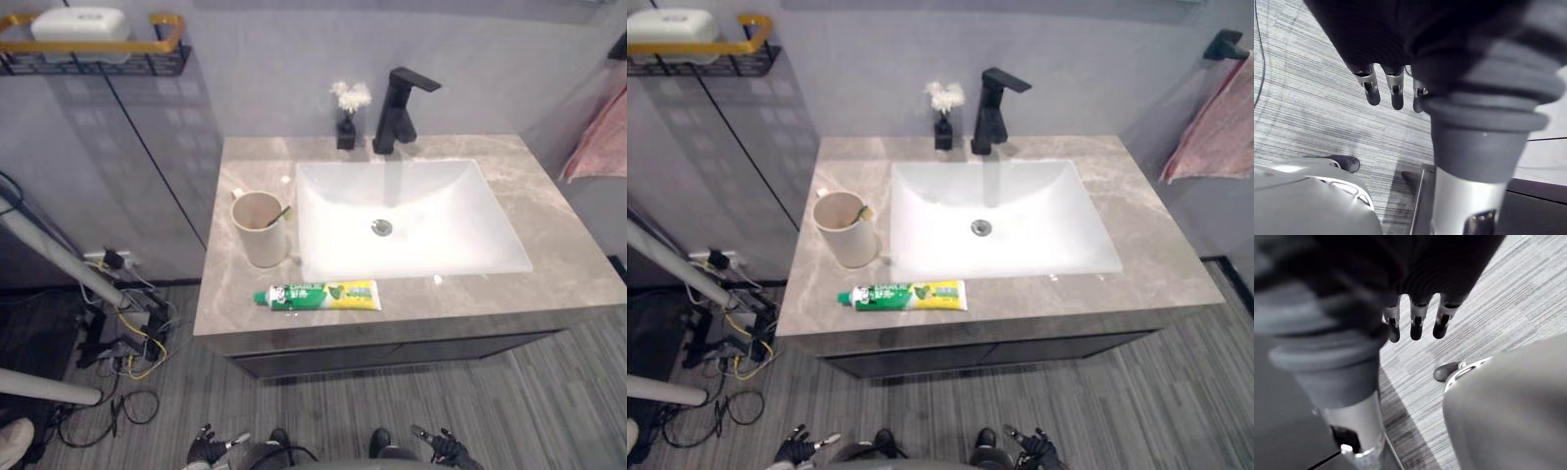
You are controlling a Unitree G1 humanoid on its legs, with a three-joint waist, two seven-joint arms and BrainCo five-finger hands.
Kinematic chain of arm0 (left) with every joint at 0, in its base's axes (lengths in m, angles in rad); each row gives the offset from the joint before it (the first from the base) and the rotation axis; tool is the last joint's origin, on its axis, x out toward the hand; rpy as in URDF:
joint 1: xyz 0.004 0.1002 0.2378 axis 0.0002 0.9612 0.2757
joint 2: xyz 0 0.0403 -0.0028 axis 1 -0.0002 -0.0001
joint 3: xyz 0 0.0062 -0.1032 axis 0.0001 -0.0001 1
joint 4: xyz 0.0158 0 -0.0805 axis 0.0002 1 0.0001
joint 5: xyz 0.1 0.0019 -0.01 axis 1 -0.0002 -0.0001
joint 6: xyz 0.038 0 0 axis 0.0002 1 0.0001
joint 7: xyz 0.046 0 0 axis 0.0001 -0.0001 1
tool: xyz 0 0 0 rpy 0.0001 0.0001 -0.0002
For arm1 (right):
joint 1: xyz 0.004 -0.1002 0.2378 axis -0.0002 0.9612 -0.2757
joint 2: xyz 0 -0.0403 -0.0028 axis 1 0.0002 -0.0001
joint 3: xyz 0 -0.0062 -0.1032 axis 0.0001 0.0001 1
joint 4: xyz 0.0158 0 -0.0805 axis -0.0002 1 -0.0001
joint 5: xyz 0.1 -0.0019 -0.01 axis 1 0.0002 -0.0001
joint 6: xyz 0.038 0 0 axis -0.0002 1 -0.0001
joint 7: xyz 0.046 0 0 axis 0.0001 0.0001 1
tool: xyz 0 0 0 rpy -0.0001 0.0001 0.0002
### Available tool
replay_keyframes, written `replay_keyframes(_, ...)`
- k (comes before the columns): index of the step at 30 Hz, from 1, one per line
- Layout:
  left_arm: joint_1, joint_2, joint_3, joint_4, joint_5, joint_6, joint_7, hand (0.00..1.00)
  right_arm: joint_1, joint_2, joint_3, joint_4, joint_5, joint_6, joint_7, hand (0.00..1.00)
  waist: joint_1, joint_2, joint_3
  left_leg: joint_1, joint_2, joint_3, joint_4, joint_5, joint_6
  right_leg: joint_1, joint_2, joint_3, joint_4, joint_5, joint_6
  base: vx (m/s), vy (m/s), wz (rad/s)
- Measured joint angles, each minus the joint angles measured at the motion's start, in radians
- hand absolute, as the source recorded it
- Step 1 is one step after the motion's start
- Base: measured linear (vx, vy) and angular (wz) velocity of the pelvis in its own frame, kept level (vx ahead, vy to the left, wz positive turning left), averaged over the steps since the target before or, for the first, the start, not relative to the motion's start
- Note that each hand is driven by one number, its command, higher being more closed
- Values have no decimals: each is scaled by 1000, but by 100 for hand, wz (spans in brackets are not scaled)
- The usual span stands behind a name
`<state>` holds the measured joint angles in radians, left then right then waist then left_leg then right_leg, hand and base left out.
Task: Organize washtable
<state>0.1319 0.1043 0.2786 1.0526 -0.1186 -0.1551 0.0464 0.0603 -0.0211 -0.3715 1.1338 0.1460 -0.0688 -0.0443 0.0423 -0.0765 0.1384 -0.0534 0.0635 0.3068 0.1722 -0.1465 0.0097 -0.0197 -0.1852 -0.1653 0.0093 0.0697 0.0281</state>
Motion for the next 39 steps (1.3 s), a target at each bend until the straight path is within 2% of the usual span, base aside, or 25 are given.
replay_keyframes(1,2,-19,0,-10,0,-1,0,0,2,-8,19,-4,0,1,1,0,3,28,-1,-17,27,24,-7,0,9,-5,18,-10,-4,16,1,-60,55,-27)
replay_keyframes(2,1,-24,-1,-14,0,-1,-1,0,-5,-9,26,-16,2,2,4,0,-2,28,-1,-14,32,22,-6,1,12,-10,27,-14,75,-26,16,-40,18,-12)
replay_keyframes(3,8,-22,-6,-27,-1,0,-1,0,4,-12,33,-23,0,-2,4,0,0,37,-1,0,32,24,-12,8,10,-7,46,-15,197,-113,31,0,0,0)
replay_keyframes(4,9,-24,-12,-30,-5,0,-2,0,13,-13,36,-18,0,-3,4,0,10,32,-4,16,23,30,-23,9,11,20,60,-12,208,-141,34,46,-4,-9)
replay_keyframes(6,5,-23,-14,-33,-8,0,-2,0,5,-13,39,-19,0,-5,4,0,31,28,-12,8,10,48,-25,15,11,24,55,-12,164,-144,28,31,26,-21)
replay_keyframes(9,-8,-22,-47,-46,-26,-2,-1,0,-4,-15,37,-18,1,-9,2,0,24,23,-19,-36,-38,14,-11,34,22,29,20,-30,97,-174,50,37,0,36)
replay_keyframes(10,-28,-33,-55,-47,-26,-2,-1,0,0,-23,34,-17,1,-9,1,0,24,51,-2,-54,-48,-23,16,37,24,47,11,-50,91,-194,56,-10,-43,67)
replay_keyframes(12,-34,-63,-52,-47,-27,-4,-1,0,1,-27,28,-20,0,-8,0,0,26,83,14,-56,-46,-58,48,39,21,72,10,-78,103,-206,69,-54,-58,62)
replay_keyframes(14,-28,-68,-49,-47,-27,-7,-2,0,-7,-26,29,-21,0,-10,0,0,30,86,13,-52,-44,-75,53,53,-3,66,9,-84,143,-229,71,-82,-57,29)
replay_keyframes(18,-24,-75,-20,-43,-27,-6,-2,0,-9,-28,24,-27,-5,-10,0,0,26,86,12,-56,-29,-99,55,60,-23,31,-10,-98,212,-258,64,-109,-49,7)
replay_keyframes(20,-25,-80,11,-41,-27,-6,-3,0,1,-32,8,-32,-21,-10,-3,0,23,75,13,-69,-14,-110,141,43,-18,29,-32,-100,226,-258,64,-42,20,10)
replay_keyframes(22,-24,-78,12,-35,-27,-7,-3,0,23,-44,-14,-28,-24,-9,-5,0,19,71,11,-73,41,-143,225,16,-56,32,-62,-104,238,-252,83,24,121,17)
replay_keyframes(23,-24,-78,15,-31,-27,-7,-2,0,25,-49,-14,-26,-26,-9,-5,0,17,74,11,-71,53,-162,223,12,-67,30,-65,-103,242,-251,92,18,229,3)
replay_keyframes(24,-23,-78,22,-23,-27,-6,-1,0,24,-62,-15,-18,-31,-8,-5,0,12,82,8,-58,47,-202,202,-21,-91,17,-67,-94,248,-248,107,-17,290,2)
replay_keyframes(26,-22,-61,23,-14,-27,-4,0,0,12,-44,-12,-13,-33,-3,0,0,-9,60,5,-52,19,-209,170,-45,-78,16,-79,-90,231,-233,133,-64,263,7)
replay_keyframes(27,-22,-44,14,-10,-26,-4,1,0,13,-34,-13,-9,-35,-2,0,0,-12,54,6,-54,5,-207,166,-45,-77,17,-90,-92,211,-217,144,-84,200,2)
replay_keyframes(28,-14,-29,2,-4,-26,-3,1,0,15,-25,-13,-9,-34,-1,1,0,-14,35,-7,-54,-9,-197,167,-47,-73,26,-101,-89,183,-194,160,-98,237,-13)
replay_keyframes(32,-6,-1,-57,-3,-24,-2,1,0,-14,-28,-12,-20,-34,-2,-1,0,-27,42,-19,-122,-7,-149,280,-105,-24,-7,-113,-34,127,-132,181,-108,192,-36)
replay_keyframes(34,-17,1,-89,-2,-17,-3,1,0,-50,-30,-3,-20,-32,-2,-3,0,-23,63,-26,-207,15,-101,347,-137,-4,-84,-95,22,99,-83,186,-178,215,-80)
replay_keyframes(36,-27,4,-103,-3,-16,-3,3,0,-78,-28,41,-19,-31,0,-9,0,-24,78,-23,-272,46,-49,400,-171,12,-130,-79,45,31,-21,123,-181,236,-97)
replay_keyframes(37,-34,12,-109,-3,-16,-2,4,0,-96,-22,76,-19,-31,1,-8,0,-22,74,-25,-287,62,-9,404,-176,29,-133,-77,24,-21,2,51,-118,247,-93)
replay_keyframes(38,-42,14,-113,-5,-16,-2,5,0,-112,-26,98,-19,-30,2,-8,0,-21,90,-16,-288,85,18,394,-172,41,-143,-72,-21,-10,-4,19,-73,181,-87)
replay_keyframes(39,-49,15,-112,-8,-16,-2,5,0,-112,-29,107,-19,-31,3,-8,0,-22,92,-14,-280,95,28,384,-169,44,-146,-62,-40,21,-2,23,-56,177,-70)
